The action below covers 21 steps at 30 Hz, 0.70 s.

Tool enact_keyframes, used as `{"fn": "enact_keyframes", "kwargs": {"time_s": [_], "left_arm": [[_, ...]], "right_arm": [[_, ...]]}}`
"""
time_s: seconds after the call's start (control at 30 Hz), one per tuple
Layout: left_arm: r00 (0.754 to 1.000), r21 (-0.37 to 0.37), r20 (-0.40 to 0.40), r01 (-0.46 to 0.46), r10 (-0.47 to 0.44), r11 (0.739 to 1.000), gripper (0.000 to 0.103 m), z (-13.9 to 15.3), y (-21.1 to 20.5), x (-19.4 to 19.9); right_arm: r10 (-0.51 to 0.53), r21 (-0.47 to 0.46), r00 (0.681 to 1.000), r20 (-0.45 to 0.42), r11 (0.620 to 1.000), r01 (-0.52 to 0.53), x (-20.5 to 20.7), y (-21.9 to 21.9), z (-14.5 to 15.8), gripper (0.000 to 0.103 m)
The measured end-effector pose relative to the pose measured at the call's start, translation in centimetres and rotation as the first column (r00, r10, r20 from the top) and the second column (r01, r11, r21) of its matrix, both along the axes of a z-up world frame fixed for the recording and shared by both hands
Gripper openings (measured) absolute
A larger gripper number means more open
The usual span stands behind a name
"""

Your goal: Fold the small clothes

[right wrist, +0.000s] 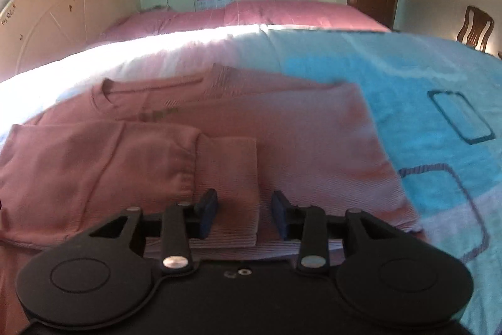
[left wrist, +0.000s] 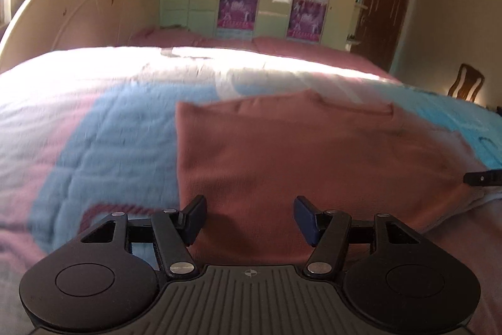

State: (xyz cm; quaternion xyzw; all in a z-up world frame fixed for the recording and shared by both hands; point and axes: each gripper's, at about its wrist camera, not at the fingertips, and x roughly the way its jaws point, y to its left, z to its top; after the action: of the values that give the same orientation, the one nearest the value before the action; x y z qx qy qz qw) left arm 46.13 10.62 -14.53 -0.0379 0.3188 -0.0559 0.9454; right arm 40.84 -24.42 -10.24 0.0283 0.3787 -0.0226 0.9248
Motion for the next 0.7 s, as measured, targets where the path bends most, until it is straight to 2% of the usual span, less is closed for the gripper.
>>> {"fn": "enact_keyframes", "kwargs": {"time_s": [0.07,0.1,0.17,0.33,0.43,0.5,0.6,0.67,0.7], "left_arm": [[0.999,0.005,-0.036,-0.003,0.004,1.000,0.061,0.0,0.2,0.5],[0.998,0.001,-0.060,-0.010,0.010,1.000,0.061,-0.4,0.3,0.5],[0.999,0.017,-0.054,-0.008,0.009,1.000,0.061,-0.6,0.4,-0.5],[0.999,0.059,-0.041,-0.001,0.003,0.998,0.062,-1.1,0.6,-3.0],[0.999,0.045,-0.049,-0.003,0.005,0.999,0.064,-0.8,1.0,-3.0],[0.998,0.048,-0.060,-0.007,0.010,0.999,0.064,-0.4,1.3,-3.1],[0.998,0.017,-0.054,-0.017,0.018,1.000,0.065,0.3,2.2,-4.7],[0.998,0.005,-0.054,-0.028,0.028,1.000,0.075,0.6,2.9,-6.2],[0.998,0.004,-0.053,-0.030,0.030,1.000,0.077,0.7,3.2,-7.1]], "right_arm": [[0.011,0.013,1.000,0.019,1.000,-0.011,-0.1,0.0,0.2,0.036],[0.009,0.011,1.000,-0.003,1.000,-0.009,0.0,-0.1,-0.2,0.036],[0.004,0.013,0.999,-0.039,1.000,-0.003,0.2,-0.5,-1.1,0.035],[0.010,-0.006,0.999,-0.040,1.000,-0.010,-0.5,-0.4,-1.0,0.036],[0.010,-0.027,0.999,-0.035,1.000,-0.011,-0.5,0.0,-1.2,0.037],[-0.005,-0.019,0.999,-0.041,1.000,0.004,-0.6,-0.1,-0.4,0.037],[-0.030,0.011,0.999,0.027,0.999,0.030,-2.8,-0.9,1.9,0.041],[-0.031,0.035,0.999,0.044,0.999,0.030,-4.5,-1.9,3.0,0.041],[-0.035,0.029,0.998,0.047,0.999,0.033,-5.3,-2.4,3.3,0.041]]}}
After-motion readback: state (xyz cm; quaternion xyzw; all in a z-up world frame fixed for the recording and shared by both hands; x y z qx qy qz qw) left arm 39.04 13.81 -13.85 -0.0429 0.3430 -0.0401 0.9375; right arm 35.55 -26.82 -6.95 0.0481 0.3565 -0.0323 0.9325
